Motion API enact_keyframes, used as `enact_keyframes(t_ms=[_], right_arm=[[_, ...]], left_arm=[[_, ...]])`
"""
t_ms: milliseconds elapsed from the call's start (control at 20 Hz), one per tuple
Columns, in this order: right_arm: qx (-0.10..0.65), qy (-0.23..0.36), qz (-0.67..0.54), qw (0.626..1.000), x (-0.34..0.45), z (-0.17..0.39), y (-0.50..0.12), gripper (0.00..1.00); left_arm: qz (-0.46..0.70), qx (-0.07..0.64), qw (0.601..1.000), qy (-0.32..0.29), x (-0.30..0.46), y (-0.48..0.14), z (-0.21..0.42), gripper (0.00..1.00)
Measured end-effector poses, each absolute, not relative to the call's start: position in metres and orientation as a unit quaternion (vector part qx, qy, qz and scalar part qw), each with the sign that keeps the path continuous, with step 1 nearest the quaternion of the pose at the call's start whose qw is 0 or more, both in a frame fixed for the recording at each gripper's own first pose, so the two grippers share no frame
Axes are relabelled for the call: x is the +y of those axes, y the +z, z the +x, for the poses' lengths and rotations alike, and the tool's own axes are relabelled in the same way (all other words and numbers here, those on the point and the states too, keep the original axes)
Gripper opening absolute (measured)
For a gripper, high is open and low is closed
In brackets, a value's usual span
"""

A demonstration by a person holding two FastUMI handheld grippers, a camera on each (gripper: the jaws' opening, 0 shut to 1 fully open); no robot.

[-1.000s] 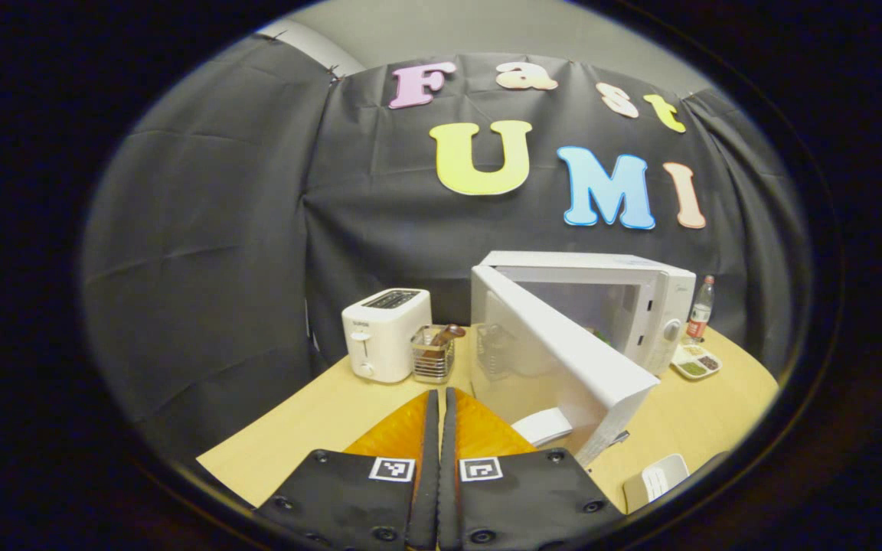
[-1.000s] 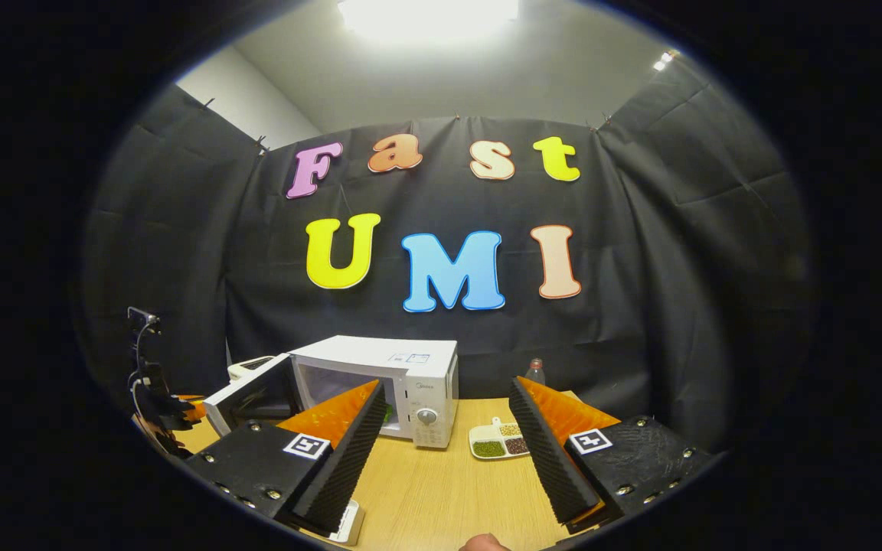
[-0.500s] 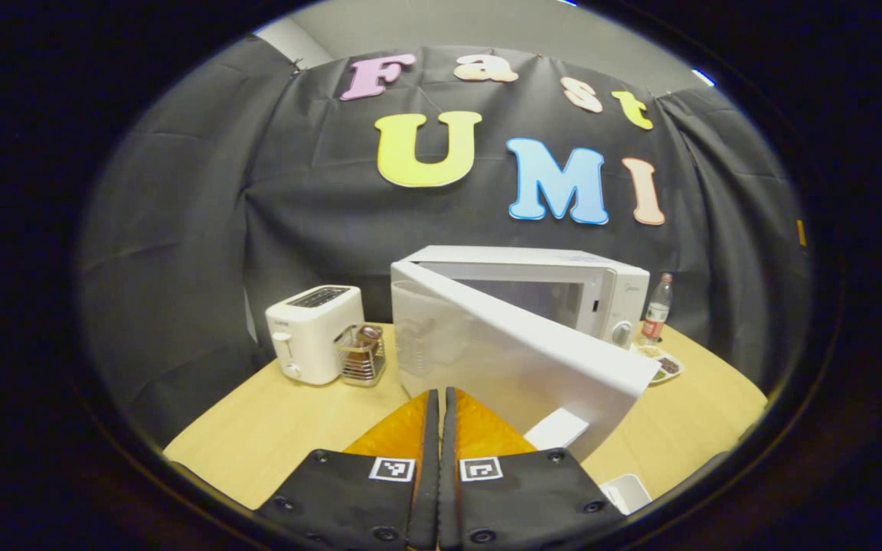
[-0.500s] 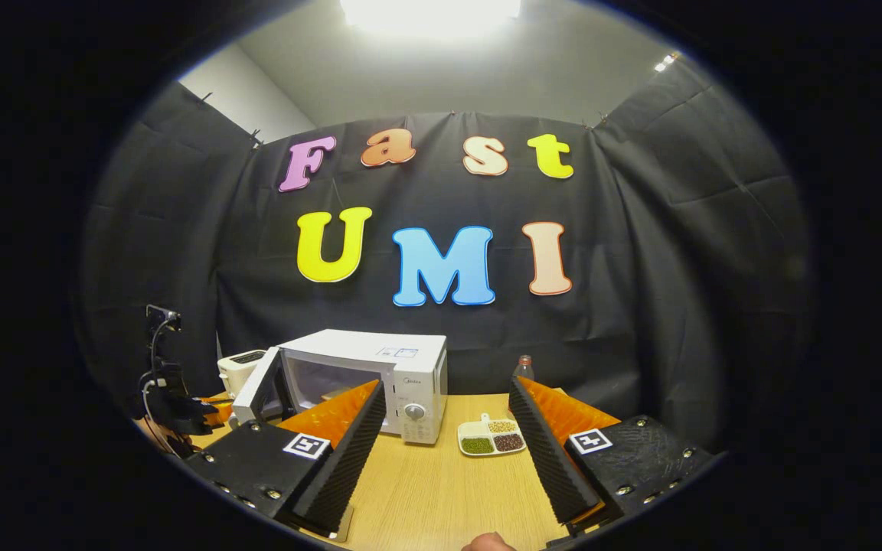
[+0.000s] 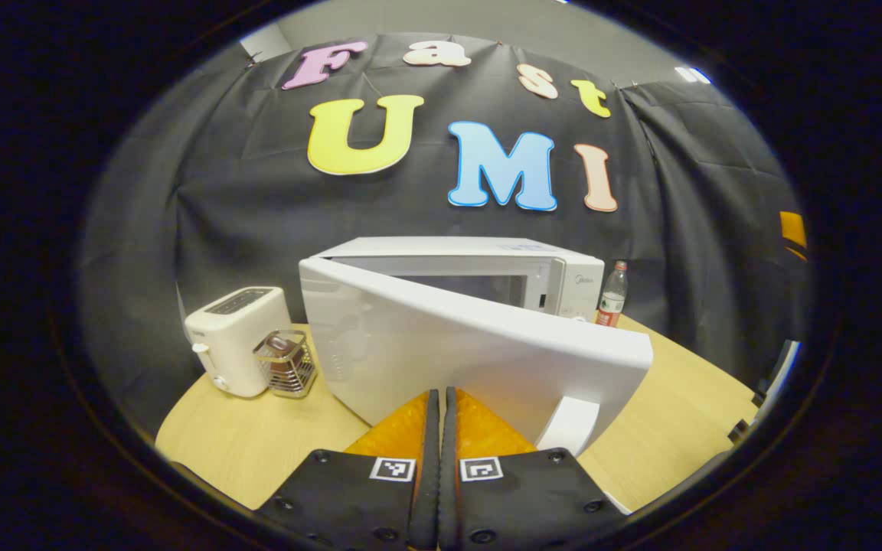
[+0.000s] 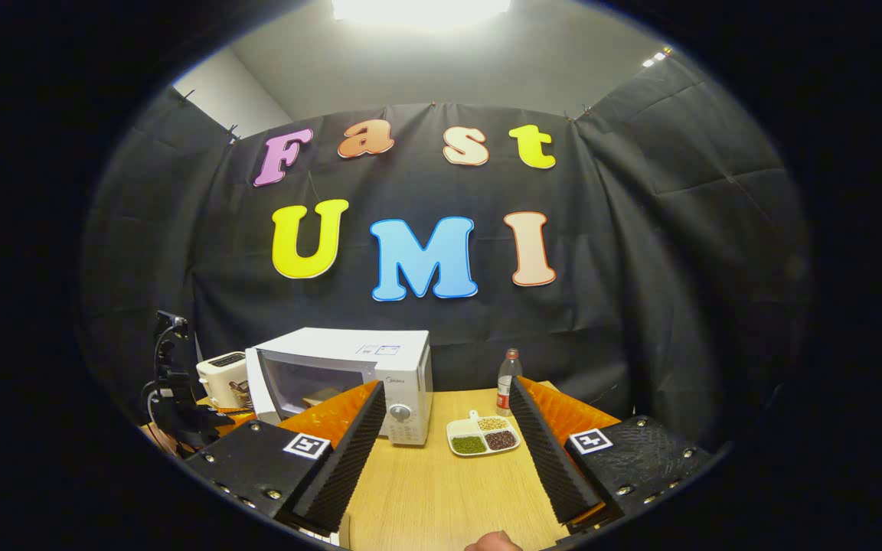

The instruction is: Open the microwave oven with the left hand, put the food in, and close the microwave oven.

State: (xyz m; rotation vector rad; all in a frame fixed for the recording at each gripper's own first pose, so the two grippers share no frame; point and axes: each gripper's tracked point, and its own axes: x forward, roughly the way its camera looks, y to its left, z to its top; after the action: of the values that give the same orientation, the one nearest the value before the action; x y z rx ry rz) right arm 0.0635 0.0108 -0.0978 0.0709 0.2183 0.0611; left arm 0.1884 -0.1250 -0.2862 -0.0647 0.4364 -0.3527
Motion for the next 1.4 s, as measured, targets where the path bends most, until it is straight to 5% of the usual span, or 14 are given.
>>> enact_keyframes(t_ms=[650, 1400], right_arm=[[0.12, -0.069, 0.031, 0.99, -0.038, 0.06, -0.106, 0.98], [0.144, -0.098, 0.021, 0.985, -0.041, 0.067, -0.122, 0.98]], left_arm=[[-0.023, 0.211, 0.952, -0.219, -0.192, -0.289, 0.26, 0.07], [-0.041, 0.215, 0.953, -0.208, -0.222, -0.297, 0.319, 0.07]])
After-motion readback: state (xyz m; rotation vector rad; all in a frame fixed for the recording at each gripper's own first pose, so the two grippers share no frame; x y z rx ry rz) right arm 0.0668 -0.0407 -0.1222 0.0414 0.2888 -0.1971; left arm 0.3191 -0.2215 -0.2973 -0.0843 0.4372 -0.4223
